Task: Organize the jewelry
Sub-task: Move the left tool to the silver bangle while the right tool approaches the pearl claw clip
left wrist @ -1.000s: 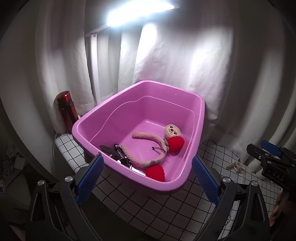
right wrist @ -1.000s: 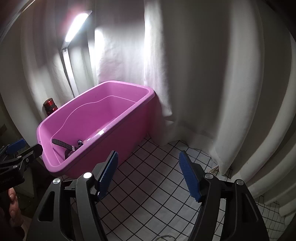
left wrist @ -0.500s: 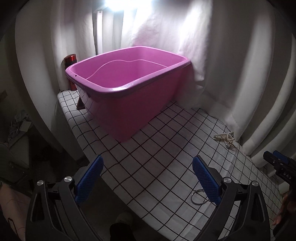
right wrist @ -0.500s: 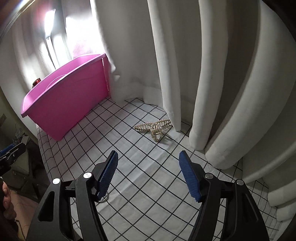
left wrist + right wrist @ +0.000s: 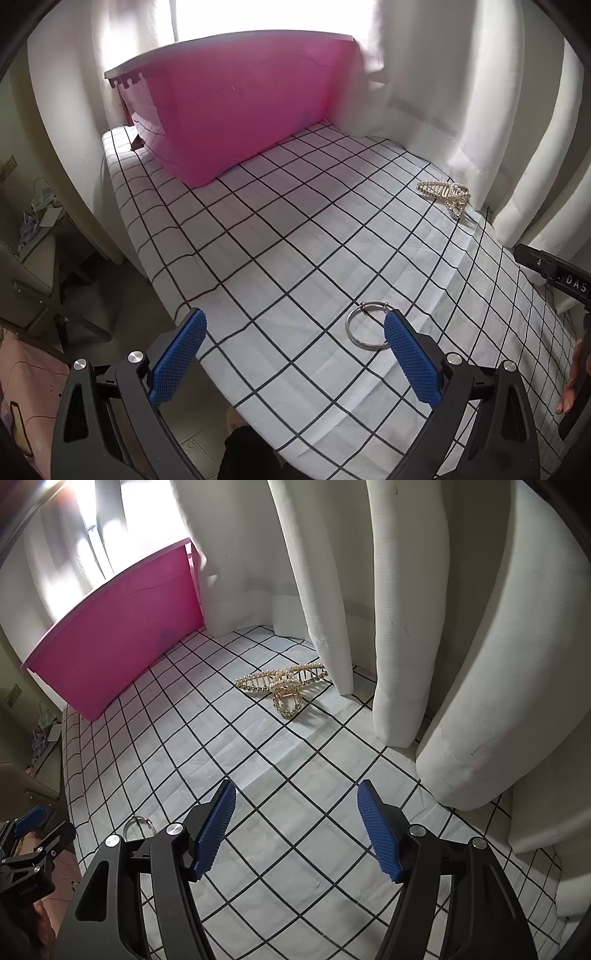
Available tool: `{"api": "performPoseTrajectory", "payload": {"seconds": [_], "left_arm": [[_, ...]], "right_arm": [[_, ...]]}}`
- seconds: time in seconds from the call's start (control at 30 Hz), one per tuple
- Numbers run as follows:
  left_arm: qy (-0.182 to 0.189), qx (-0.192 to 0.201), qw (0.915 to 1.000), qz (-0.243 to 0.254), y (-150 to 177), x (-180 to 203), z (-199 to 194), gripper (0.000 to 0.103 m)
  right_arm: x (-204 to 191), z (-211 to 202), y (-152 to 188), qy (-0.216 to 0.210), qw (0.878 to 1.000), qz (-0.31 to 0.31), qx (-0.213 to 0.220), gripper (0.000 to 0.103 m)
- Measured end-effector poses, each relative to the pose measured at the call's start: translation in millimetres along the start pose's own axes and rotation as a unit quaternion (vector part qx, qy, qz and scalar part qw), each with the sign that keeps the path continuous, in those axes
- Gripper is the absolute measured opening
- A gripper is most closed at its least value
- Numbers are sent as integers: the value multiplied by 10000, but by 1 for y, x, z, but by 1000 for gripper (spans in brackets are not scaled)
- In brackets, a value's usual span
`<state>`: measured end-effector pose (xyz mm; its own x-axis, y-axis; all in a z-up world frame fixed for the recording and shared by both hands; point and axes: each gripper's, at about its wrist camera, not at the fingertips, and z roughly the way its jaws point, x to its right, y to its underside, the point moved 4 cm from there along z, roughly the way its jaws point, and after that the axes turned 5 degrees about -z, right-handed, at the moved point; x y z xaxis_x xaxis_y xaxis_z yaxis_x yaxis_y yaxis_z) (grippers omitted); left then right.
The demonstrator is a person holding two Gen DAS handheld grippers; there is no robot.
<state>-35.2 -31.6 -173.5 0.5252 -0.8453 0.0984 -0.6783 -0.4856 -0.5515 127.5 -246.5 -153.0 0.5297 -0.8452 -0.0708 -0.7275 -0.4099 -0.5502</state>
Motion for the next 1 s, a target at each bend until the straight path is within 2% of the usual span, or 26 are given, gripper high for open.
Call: {"api": "performPoseTrajectory", "payload": {"seconds": [0.37, 0.47, 0.6, 1.0], "left_arm": [[-26, -150, 9999, 22, 24, 44, 33, 95], [-13, -109, 9999, -82, 26, 49, 37, 95], [-182, 29, 9998, -89, 30, 55, 43, 95], [-401, 29, 9985, -377, 33, 60, 61, 95]], "right_arm": [[0, 41, -14, -178, 9993, -319, 19, 65], [0, 48, -18, -172, 9989, -424, 52, 65], [2, 54, -19, -195, 9987, -462, 96, 65], [-4, 79, -31, -184, 9978, -623, 148, 65]]}}
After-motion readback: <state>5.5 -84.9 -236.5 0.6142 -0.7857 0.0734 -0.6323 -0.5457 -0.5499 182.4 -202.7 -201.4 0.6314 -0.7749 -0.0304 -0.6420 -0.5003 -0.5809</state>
